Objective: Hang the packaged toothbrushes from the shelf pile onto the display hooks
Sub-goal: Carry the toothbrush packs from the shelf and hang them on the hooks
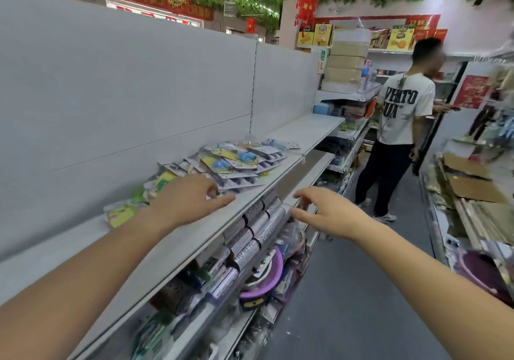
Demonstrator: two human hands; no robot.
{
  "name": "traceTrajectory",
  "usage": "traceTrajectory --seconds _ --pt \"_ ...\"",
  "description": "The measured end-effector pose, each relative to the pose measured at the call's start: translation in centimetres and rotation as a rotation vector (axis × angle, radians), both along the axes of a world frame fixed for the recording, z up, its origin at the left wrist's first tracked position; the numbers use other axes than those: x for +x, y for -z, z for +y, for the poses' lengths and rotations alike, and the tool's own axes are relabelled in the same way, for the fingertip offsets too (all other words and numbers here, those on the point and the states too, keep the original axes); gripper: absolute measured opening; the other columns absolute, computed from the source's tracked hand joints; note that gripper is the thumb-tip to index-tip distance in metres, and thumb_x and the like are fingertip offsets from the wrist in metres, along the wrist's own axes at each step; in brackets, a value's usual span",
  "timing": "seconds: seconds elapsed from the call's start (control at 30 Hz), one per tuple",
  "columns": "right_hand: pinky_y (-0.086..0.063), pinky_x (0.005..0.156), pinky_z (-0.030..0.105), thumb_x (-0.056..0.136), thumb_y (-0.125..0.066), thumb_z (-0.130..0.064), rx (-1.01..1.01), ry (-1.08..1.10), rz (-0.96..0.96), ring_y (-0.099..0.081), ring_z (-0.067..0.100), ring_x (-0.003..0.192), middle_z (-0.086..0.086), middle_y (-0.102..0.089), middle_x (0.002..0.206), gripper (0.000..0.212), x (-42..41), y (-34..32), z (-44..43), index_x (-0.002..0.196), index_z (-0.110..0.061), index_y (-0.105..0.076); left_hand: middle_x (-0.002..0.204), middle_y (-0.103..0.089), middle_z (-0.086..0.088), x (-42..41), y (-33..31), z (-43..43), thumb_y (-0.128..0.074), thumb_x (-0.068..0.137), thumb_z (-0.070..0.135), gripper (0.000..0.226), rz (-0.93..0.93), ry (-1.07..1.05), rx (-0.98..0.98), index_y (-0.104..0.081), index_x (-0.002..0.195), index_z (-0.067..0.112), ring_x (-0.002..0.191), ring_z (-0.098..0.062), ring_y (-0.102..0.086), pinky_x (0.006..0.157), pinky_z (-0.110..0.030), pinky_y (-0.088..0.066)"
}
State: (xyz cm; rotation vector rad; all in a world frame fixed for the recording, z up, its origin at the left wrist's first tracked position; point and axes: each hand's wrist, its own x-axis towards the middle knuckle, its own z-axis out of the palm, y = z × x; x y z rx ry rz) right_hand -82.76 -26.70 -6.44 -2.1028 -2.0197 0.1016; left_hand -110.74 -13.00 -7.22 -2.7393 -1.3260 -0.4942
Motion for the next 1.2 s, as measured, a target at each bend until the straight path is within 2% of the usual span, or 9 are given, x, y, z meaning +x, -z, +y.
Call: traceTrajectory --seconds 0.1,0.2,0.3,0.43,0.6,0.73,0.83,0.97,1.2 --pt "-0.05 0.099 0.035 0.092 -0.045 -0.07 0.006 -0.017 -0.009 -0.059 0.012 0.113 -0.006 -0.061 0.131 0.07 2.4 -0.7 4.8 0.144 -0.024 -0.049 0.092 -0.075 0.008 1.9 -0.7 4.3 -0.034 0.087 0.084 0.063 -0.018 -0.041 -0.025 -0.069 0.105 0.035 0.079 -0.006 -0.067 0.077 -0.029 -0.055" --pt "-0.051 0.098 0.037 0.085 -0.036 -0.081 0.013 -0.031 0.004 -0.059 0.013 0.113 -0.006 -0.062 0.13 0.082 4.9 -0.7 8.7 0.142 -0.024 -0.05 0.101 -0.073 0.007 3.6 -0.9 7.9 -0.035 0.087 0.085 0.068 0.01 -0.112 -0.001 -0.071 0.101 0.029 0.087 -0.014 -0.067 0.079 -0.034 -0.056" --pt "-0.048 0.103 0.039 0.092 -0.042 -0.072 0.015 -0.058 0.002 -0.057 0.015 0.121 -0.005 -0.06 0.136 0.071 7.8 -0.5 13.0 0.143 -0.024 -0.05 0.109 -0.07 0.003 5.5 -1.3 10.8 -0.036 0.089 0.081 0.07 0.036 -0.182 -0.021 -0.07 0.109 0.024 0.098 -0.02 -0.065 0.083 -0.036 -0.052" --pt "-0.05 0.101 0.04 0.094 -0.045 -0.069 0.017 -0.136 0.022 -0.059 0.014 0.117 -0.004 -0.061 0.134 0.067 11.9 0.0 19.3 0.144 -0.025 -0.049 0.101 -0.071 0.002 8.0 -1.3 13.7 -0.017 0.072 0.093 0.092 0.012 -0.271 -0.025 -0.072 0.104 0.026 0.092 -0.021 -0.066 0.083 -0.037 -0.054" --pt "-0.051 0.097 0.04 0.094 -0.045 -0.068 0.062 -0.318 0.053 -0.06 0.016 0.114 -0.002 -0.062 0.131 0.066 16.0 0.0 27.9 0.141 -0.023 -0.051 0.107 -0.07 0.002 10.5 -1.2 16.4 -0.038 0.09 0.08 0.066 -0.029 -0.48 -0.05 -0.072 0.107 0.026 0.097 -0.022 -0.064 0.086 -0.039 -0.052" --pt "-0.049 0.098 0.041 0.095 -0.049 -0.063 0.025 -0.46 0.102 -0.059 0.015 0.112 0.0 -0.063 0.128 0.059 17.9 -0.2 33.1 0.137 -0.023 -0.054 0.09 -0.069 0.005 11.7 -1.4 16.5 -0.035 0.09 0.082 0.066 0.001 -0.683 -0.09 -0.069 0.096 0.025 0.083 -0.018 -0.064 0.076 -0.034 -0.052" --pt "-0.049 0.092 0.037 0.096 -0.049 -0.062 0.028 -0.528 0.124 -0.058 0.017 0.107 0.0 -0.063 0.126 0.057 17.8 -0.7 36.2 0.135 -0.022 -0.057 0.087 -0.068 0.006 11.9 -1.7 15.6 -0.035 0.088 0.084 0.069 -0.016 -0.812 -0.083 -0.07 0.097 0.025 0.082 -0.017 -0.064 0.074 -0.032 -0.052" --pt "-0.051 0.078 0.034 0.093 -0.046 -0.069 -0.012 -0.612 0.119 -0.059 0.014 0.097 -0.003 -0.064 0.121 0.061 15.5 -1.0 39.0 0.133 -0.025 -0.058 0.115 -0.068 0.002 11.3 -2.0 14.4 -0.043 0.092 0.077 0.066 -0.024 -0.939 -0.108 -0.069 0.118 0.022 0.103 -0.021 -0.063 0.084 -0.032 -0.05" --pt "-0.05 0.095 0.037 0.091 -0.046 -0.073 -0.085 -0.659 0.061 -0.061 0.021 0.11 0.002 -0.066 0.124 0.07 11.1 -0.7 40.2 0.134 -0.02 -0.059 0.108 -0.068 0.002 9.9 -1.9 13.5 -0.05 0.092 0.071 0.056 -0.035 -1.031 -0.123 -0.07 0.111 0.023 0.092 -0.019 -0.059 0.075 -0.031 -0.046"
